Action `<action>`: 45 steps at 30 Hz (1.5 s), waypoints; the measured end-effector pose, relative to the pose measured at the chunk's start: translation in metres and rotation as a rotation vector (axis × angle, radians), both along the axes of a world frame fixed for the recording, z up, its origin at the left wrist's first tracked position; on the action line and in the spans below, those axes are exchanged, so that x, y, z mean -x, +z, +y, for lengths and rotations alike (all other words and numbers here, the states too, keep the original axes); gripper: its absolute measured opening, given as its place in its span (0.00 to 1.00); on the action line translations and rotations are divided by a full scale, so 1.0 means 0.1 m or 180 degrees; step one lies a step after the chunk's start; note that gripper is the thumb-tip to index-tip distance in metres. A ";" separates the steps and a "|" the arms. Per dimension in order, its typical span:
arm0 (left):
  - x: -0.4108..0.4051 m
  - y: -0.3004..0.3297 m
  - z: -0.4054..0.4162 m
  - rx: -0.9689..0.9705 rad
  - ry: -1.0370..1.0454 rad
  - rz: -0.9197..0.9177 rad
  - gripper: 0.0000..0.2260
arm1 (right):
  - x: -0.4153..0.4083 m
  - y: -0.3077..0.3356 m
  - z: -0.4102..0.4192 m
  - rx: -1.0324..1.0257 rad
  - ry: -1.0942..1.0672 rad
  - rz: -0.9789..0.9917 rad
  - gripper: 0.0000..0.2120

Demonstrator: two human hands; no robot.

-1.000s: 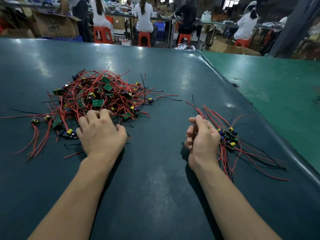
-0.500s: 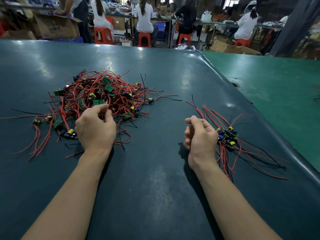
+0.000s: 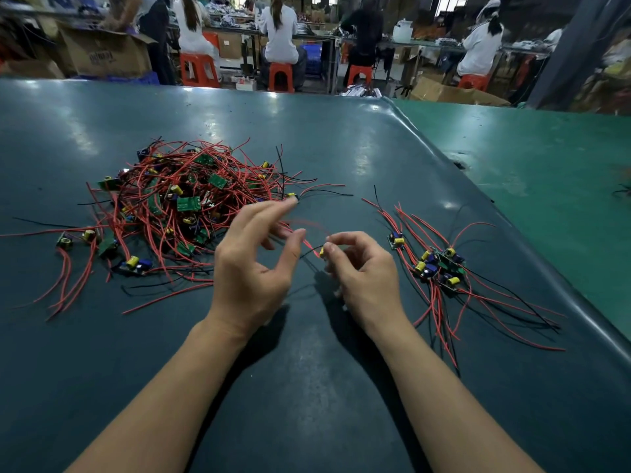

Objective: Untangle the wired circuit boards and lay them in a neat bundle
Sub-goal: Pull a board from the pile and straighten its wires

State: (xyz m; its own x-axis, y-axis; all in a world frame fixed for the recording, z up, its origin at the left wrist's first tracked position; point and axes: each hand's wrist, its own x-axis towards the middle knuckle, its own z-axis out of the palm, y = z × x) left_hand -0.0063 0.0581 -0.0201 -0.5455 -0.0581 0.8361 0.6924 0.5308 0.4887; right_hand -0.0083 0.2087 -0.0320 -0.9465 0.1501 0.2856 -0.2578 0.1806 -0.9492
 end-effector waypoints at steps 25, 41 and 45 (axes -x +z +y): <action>-0.05 0.00 0.18 -0.1331 -0.1247 -0.1894 0.02 | -0.04 0.12 -0.05 0.1368 0.0811 -0.0612 0.05; -0.02 -0.02 0.16 -0.1454 -0.1459 -0.1877 0.08 | -0.01 0.16 0.00 0.2105 0.0584 -0.1197 0.08; -0.03 -0.02 0.15 -0.1266 -0.1470 -0.1938 0.08 | -0.01 0.15 -0.01 0.1871 0.0422 -0.1063 0.07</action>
